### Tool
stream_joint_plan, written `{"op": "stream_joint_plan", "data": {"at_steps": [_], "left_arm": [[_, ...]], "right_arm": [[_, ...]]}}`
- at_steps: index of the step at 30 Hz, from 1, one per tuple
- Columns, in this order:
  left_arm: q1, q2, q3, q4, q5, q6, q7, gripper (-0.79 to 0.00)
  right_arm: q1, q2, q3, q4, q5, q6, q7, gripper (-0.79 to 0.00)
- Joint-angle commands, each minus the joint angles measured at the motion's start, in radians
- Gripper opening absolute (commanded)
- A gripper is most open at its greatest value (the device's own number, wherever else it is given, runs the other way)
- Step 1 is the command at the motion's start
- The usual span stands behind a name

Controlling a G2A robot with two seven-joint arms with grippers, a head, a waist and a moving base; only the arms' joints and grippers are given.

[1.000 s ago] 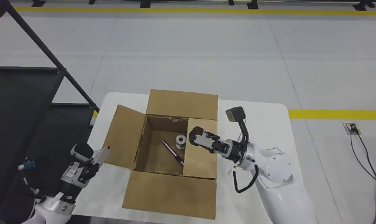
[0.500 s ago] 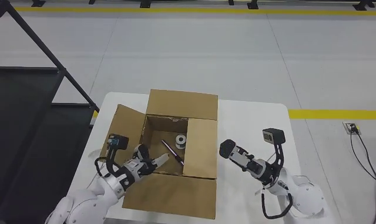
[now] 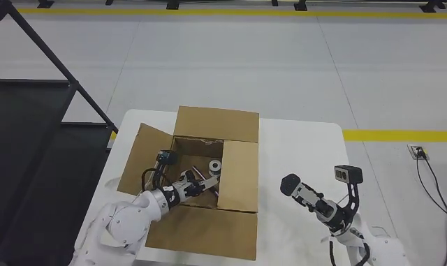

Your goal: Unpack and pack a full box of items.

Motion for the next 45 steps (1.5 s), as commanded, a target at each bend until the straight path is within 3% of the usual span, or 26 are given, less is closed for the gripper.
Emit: {"op": "stream_joint_plan", "data": {"at_steps": [1, 6, 15, 22, 45], "left_arm": [[0.0, 0.0, 0.0, 0.0, 0.0, 0.0, 0.0, 0.0], [-0.004, -0.003, 0.023, 0.026, -0.025, 0.004, -0.02, 0.0], [-0.114, -0.028, 0.155, 0.167, -0.111, 0.004, -0.066, 0.0], [-0.171, -0.041, 0.181, 0.245, -0.234, -0.038, -0.092, 0.0], [-0.146, -0.033, 0.184, 0.084, -0.216, -0.071, -0.071, 0.0]], "right_arm": [[0.0, 0.0, 0.0, 0.0, 0.0, -0.001, 0.0, 0.0], [0.01, 0.002, -0.007, -0.004, 0.014, 0.013, -0.016, 0.0], [0.017, 0.019, 0.018, 0.015, 0.074, -0.006, -0.003, 0.0], [0.001, 0.028, 0.026, 0.013, 0.1, -0.023, -0.012, 0.0], [-0.022, 0.056, 0.014, -0.006, 0.113, -0.035, -0.037, 0.0]]}}
